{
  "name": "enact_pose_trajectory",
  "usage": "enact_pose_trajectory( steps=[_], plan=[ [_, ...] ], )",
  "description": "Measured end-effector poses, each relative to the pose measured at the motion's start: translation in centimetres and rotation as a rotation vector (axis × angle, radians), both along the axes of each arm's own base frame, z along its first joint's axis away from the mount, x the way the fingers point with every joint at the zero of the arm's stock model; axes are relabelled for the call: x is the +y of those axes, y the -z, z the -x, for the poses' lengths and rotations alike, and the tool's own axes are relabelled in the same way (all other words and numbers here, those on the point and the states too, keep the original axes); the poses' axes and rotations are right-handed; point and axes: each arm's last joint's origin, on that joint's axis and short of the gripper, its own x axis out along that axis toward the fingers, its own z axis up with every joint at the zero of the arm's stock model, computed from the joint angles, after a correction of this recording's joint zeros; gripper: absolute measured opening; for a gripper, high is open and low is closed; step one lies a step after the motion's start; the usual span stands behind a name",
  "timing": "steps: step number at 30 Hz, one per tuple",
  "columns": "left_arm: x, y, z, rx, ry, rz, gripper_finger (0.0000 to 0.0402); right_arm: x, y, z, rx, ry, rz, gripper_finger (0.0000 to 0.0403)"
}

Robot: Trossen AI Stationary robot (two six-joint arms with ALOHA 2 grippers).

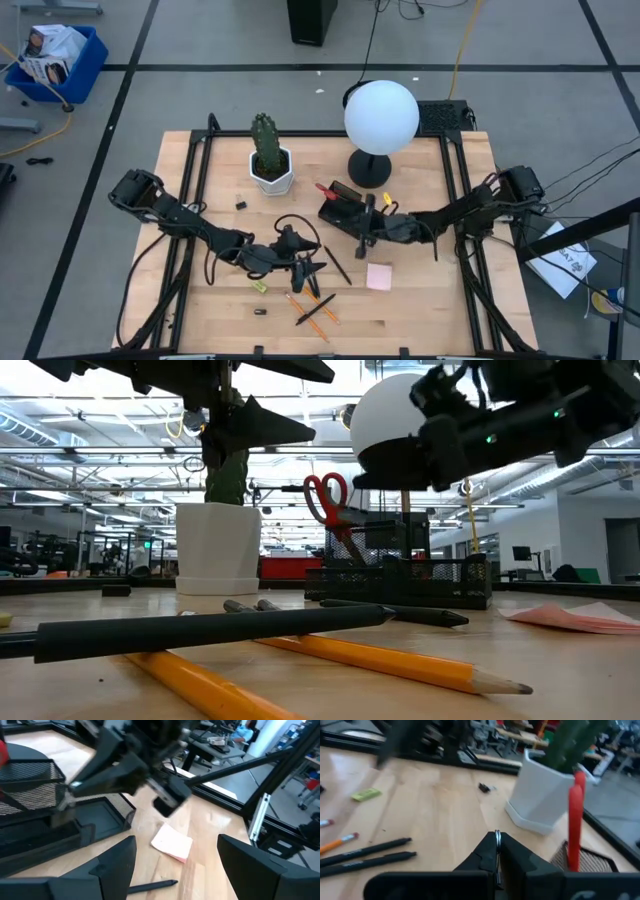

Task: Pick and place office supplies into organizer
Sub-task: Put the black binder clip into the black desk organizer

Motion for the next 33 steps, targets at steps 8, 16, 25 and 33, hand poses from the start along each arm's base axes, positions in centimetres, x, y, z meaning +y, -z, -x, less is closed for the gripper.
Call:
enact_pose_trajectory(
  steps=[8,16,25,33],
  plan=[
    [-0.2,0.0,0.1,0.0,0.009,0.001,0.0285,-1.7,0.3,-0.1,0.024,0.072,-0.038,0.0007],
    [-0.2,0.0,0.1,0.0,0.01,-0.001,0.0285,-1.8,0.6,-0.2,0.035,0.076,-0.037,0.0008],
    [-0.2,0.0,0.1,0.0,0.01,-0.002,0.0285,-1.8,0.8,-0.1,0.056,0.077,-0.029,0.0008],
    [-0.2,0.0,0.1,0.0,0.01,-0.001,0.0285,-1.8,0.9,0.0,0.071,0.078,-0.026,0.0009]
  ],
)
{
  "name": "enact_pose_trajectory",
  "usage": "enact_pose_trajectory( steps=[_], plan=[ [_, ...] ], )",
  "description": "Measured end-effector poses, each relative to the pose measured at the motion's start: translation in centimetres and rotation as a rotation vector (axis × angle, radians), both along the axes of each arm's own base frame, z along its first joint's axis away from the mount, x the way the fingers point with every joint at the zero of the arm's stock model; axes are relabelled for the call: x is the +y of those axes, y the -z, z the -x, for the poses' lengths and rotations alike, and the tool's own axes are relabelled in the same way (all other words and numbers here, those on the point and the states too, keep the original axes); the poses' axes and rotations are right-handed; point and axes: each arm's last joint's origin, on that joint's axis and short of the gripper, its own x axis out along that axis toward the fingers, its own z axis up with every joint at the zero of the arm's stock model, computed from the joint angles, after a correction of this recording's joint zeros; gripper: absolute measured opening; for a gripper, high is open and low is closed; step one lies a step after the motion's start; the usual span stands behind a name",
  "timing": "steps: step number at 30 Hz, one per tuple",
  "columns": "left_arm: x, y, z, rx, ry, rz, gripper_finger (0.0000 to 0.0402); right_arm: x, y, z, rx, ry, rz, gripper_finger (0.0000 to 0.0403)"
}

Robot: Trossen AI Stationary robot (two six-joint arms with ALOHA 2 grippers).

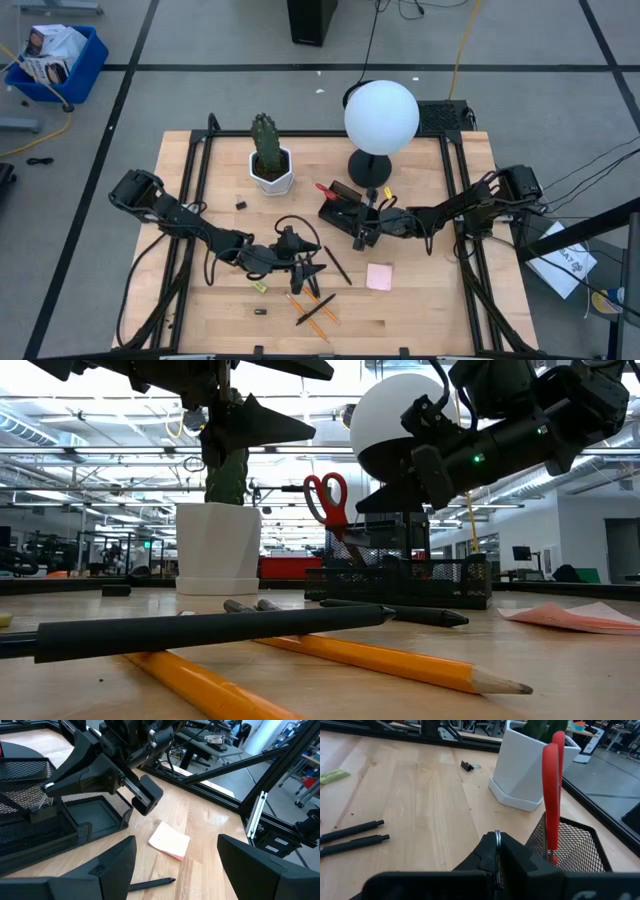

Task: Pick and place office supplies into organizer
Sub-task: Put the black binder clip into the black desk organizer

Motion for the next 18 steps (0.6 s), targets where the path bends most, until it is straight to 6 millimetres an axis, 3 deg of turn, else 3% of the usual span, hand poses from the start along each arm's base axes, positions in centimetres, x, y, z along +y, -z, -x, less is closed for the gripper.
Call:
enact_pose_trajectory(
  steps=[14,18],
  plan=[
    [0.0,0.0,0.0,0.0,0.0,0.001,0.0285,-0.01,0.14,0.05,0.015,0.0,0.002,0.001],
    [-0.03,0.0,0.01,0.0,0.002,0.002,0.0285,-0.01,0.14,0.05,0.014,0.002,0.0,0.0035]
  ],
)
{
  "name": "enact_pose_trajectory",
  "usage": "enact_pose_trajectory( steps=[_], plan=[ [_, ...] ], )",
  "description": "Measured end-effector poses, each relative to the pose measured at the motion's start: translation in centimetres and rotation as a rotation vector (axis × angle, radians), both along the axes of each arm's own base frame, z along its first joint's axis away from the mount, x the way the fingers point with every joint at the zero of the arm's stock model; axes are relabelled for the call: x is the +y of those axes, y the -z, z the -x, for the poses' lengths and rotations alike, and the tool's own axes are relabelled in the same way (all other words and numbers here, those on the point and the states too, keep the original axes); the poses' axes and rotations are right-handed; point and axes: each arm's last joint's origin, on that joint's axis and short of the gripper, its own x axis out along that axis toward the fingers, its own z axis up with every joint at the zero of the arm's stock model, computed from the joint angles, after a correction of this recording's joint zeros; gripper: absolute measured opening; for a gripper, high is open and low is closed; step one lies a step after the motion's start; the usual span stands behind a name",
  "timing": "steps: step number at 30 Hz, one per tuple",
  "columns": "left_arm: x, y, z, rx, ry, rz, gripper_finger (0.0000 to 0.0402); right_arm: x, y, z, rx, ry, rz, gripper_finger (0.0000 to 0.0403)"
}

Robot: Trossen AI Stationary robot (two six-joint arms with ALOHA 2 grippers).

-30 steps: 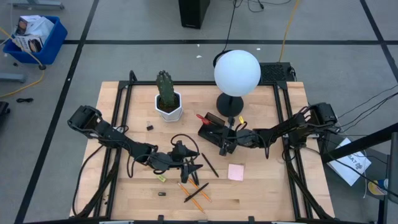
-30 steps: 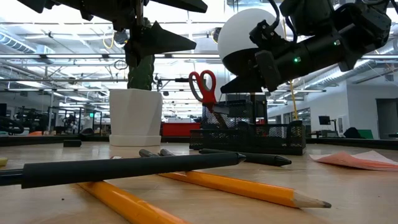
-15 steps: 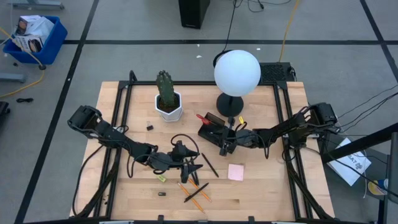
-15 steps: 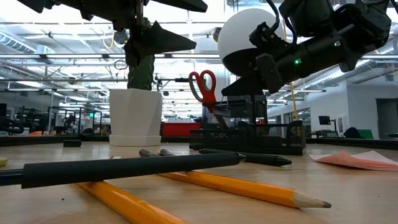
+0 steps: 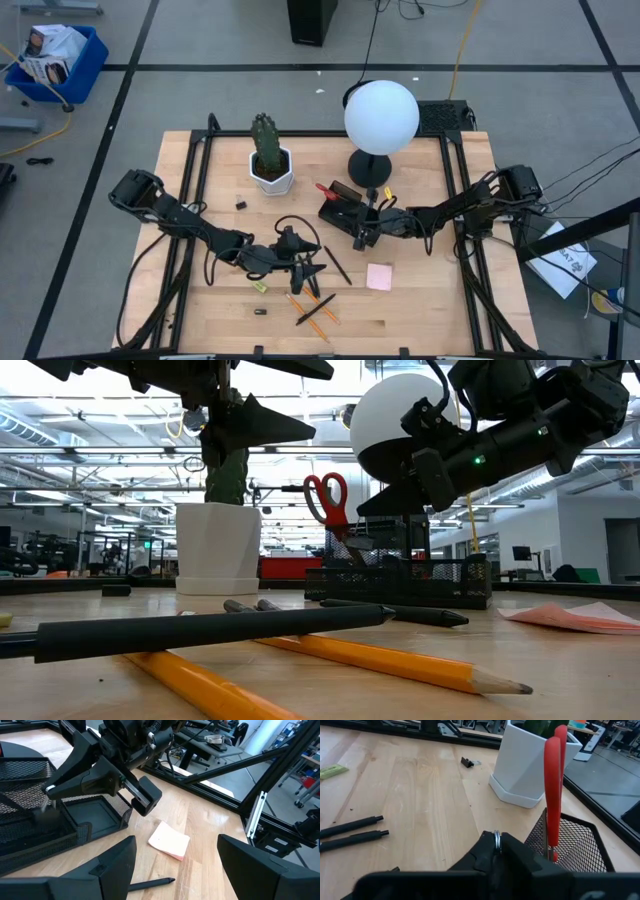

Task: Pick and place office supplies into organizer
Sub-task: Put the black binder clip into the black desk organizer, then put the black pen into the black desk organizer

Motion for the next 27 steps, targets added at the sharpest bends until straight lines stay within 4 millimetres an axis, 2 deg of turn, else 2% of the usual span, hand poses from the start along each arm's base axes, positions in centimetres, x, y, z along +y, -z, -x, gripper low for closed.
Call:
enact_pose_trajectory(
  steps=[5,10,18,27],
  plan=[
    [0.0,0.0,0.0,0.0,0.0,0.001,0.0285,-0.1,0.0,0.0,-0.006,0.031,-0.009,0.0079],
    [0.0,0.0,0.0,0.0,0.0,0.001,0.0285,-0.1,0.0,0.0,-0.004,0.031,-0.009,0.0103],
    [0.0,0.1,0.0,0.008,0.0,-0.003,0.0285,0.1,0.0,0.0,-0.006,0.026,-0.013,0.0109],
    [-0.1,0.1,0.1,0.012,0.028,-0.003,0.0285,1.9,0.0,0.2,-0.004,-0.065,-0.028,0.011]
  ],
)
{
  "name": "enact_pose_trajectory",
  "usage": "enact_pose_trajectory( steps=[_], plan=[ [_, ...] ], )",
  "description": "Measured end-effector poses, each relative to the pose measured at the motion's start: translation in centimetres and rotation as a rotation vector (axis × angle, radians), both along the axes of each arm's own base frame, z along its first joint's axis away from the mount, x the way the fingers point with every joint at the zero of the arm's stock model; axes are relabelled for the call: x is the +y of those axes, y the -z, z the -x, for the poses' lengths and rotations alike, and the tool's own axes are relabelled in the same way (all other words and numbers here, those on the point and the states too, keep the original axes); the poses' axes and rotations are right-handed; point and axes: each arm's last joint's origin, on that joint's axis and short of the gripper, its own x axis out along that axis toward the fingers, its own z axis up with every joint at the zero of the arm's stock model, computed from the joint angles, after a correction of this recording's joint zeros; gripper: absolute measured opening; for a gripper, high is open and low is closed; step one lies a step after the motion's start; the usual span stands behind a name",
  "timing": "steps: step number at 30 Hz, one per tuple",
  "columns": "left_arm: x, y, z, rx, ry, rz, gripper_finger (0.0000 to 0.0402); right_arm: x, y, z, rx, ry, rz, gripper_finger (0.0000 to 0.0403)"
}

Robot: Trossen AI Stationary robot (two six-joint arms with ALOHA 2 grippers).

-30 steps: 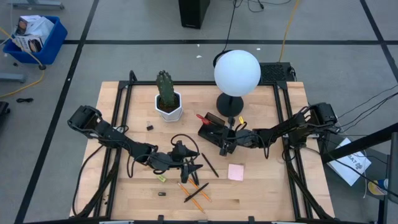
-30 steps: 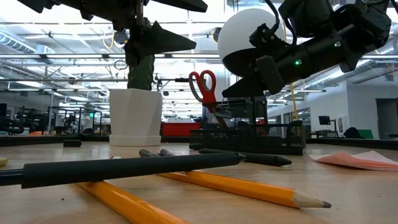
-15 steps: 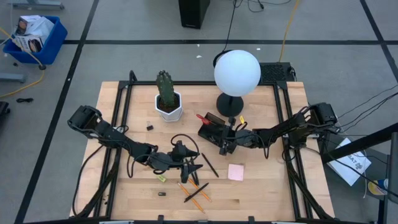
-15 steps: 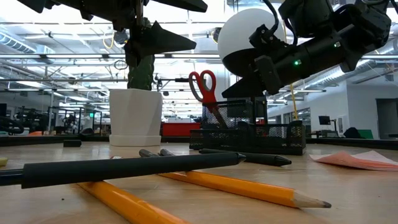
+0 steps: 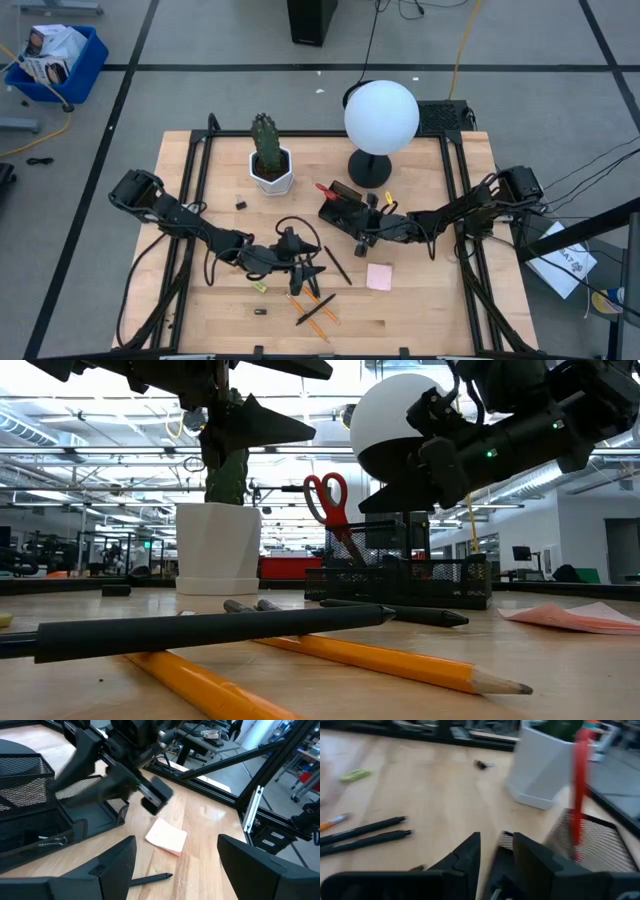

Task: Pick and place office supplies into organizer
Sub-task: Put the black pen into the black desk organizer

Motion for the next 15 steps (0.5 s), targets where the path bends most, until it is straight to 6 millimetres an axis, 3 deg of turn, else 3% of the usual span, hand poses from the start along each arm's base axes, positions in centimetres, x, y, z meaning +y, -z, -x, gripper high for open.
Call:
enact_pose_trajectory(
  steps=[9,15],
  plan=[
    [-0.1,0.0,0.1,0.001,0.009,-0.012,0.0285,2.9,-0.8,0.1,-0.064,-0.487,-0.171,0.011],
    [-0.1,0.0,0.1,0.001,0.01,-0.016,0.0285,5.5,-0.4,0.8,-0.045,-0.641,-0.17,0.0111]
  ],
)
